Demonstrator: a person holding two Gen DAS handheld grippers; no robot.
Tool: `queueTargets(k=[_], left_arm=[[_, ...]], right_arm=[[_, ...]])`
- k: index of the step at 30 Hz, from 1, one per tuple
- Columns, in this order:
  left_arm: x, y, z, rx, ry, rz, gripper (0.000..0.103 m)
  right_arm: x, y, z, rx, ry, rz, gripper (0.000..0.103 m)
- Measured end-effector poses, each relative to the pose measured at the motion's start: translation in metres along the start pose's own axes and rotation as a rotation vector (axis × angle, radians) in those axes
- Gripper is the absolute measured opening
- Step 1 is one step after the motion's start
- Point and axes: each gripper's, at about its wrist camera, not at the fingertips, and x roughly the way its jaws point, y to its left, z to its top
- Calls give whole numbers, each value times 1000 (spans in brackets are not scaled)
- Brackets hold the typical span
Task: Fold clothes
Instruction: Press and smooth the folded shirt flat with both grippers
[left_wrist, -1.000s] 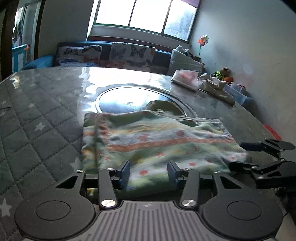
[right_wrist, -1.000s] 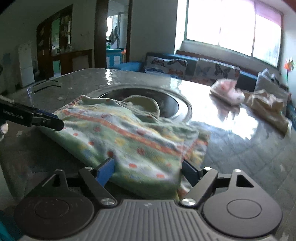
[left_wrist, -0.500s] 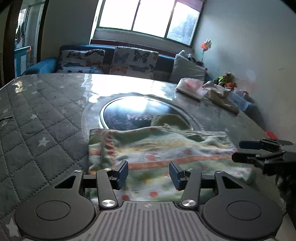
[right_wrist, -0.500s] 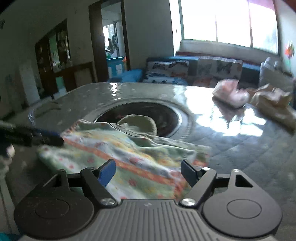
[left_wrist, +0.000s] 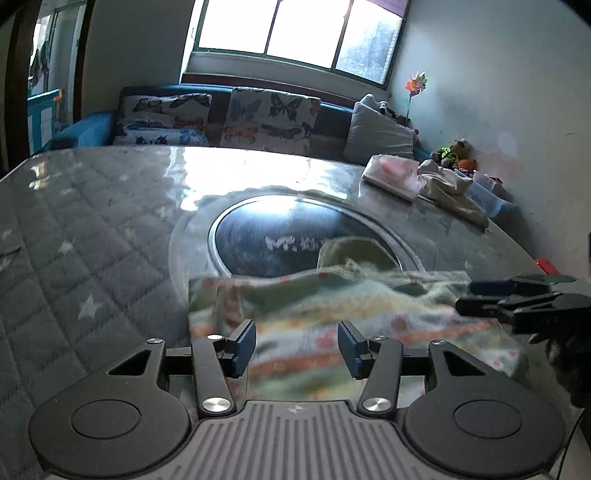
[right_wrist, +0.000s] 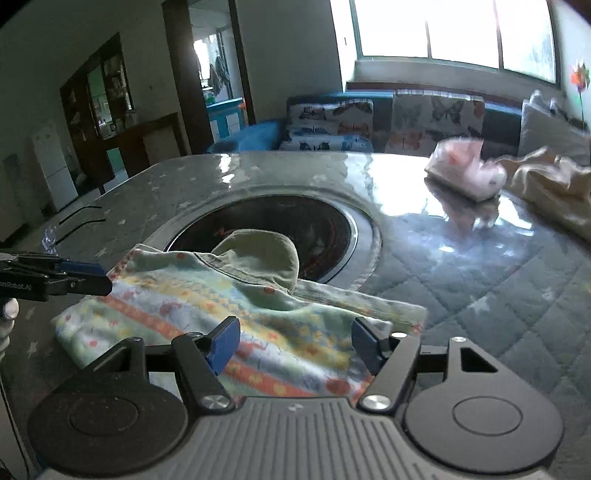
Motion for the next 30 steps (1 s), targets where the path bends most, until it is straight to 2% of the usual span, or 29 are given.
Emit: queueTargets(k=[6,9,12,15,20,25,27,30], left_arm=[[25,10,12,-21,47,21,51],[30,6,19,-3,40,4,51],[42,8,27,-8,46,30,50],[53,10,30,-23,72,56,44],[52,-7,36,21,38,9,44],[77,-16,35,65,96,72,46],[74,-15,34,60,90,70,46],[66,-14,33,50,76,66,46]], right_arm=[[11,-2,1,37,10,-4,68],[11,2,4,26,-6,-4,70],[16,5,4,23,0,-8,72],[19,3,0,24,4,-13,73],[16,11,2,-13,-14,-21,78],[22,14,0,-18,-2,-23,81],[21,16,0,-25,-8,-25,82],[12,22,2,-34,-37,-22,89]])
